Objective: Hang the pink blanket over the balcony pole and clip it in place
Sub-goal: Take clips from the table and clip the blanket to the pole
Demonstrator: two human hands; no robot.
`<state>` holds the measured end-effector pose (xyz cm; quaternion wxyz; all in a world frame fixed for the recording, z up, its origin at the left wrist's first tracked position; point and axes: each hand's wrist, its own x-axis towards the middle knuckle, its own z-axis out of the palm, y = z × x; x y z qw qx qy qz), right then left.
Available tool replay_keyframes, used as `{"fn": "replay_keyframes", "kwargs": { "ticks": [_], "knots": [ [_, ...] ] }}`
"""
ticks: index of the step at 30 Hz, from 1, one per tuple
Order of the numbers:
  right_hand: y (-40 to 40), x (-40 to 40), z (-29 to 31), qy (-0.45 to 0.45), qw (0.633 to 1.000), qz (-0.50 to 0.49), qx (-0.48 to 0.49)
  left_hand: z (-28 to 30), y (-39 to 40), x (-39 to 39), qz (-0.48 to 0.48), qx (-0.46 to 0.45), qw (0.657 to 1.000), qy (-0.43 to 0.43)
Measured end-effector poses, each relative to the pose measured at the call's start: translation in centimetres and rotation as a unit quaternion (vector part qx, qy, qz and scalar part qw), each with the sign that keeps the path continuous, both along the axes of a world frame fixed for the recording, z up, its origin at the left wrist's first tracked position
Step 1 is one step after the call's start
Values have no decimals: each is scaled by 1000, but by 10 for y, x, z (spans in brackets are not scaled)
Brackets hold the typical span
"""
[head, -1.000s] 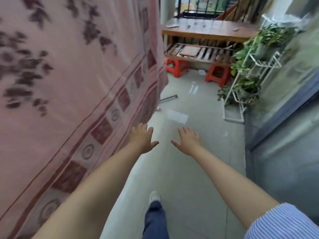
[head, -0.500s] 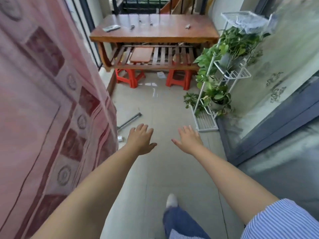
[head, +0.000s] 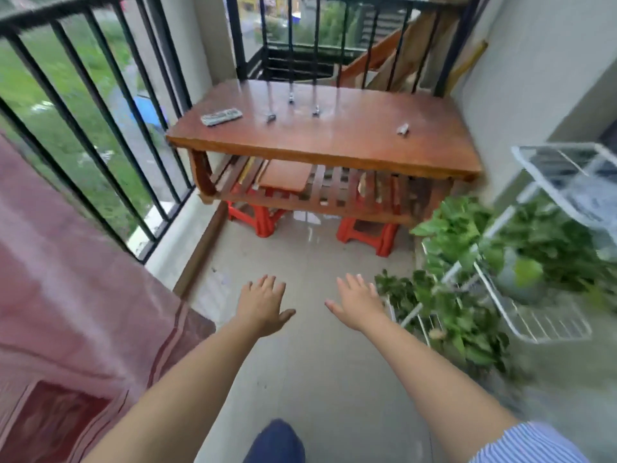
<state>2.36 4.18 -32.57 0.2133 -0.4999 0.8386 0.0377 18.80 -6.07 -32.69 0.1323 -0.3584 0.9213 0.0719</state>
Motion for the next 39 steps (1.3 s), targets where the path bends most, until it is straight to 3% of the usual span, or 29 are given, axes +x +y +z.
{"fn": "replay_keyframes", "kwargs": {
  "ticks": [8, 15, 24, 28, 34, 39],
  "knots": [
    [-242, -125, 3, 16, 1000, 23, -13, -6, -232, -121, 58, 13, 998, 27],
    [-401, -238, 24, 26, 999, 18, -21, 15, -399, -218, 60, 17, 997, 53],
    [-610, -390, -14, -25, 1000, -8, -13, -18, -610, -336, 119, 33, 992, 13],
    [-696, -449, -27, -72, 995, -65, -19, -25, -685, -377, 176, 53, 983, 7],
    [-775, -487, -48, -118, 964, -235, -25, -49, -751, -409, 275, 109, 955, 20],
    [-793, -488, -78, -84, 953, -291, 5, -73, -780, -424, 223, 117, 968, -11]
  ]
}}
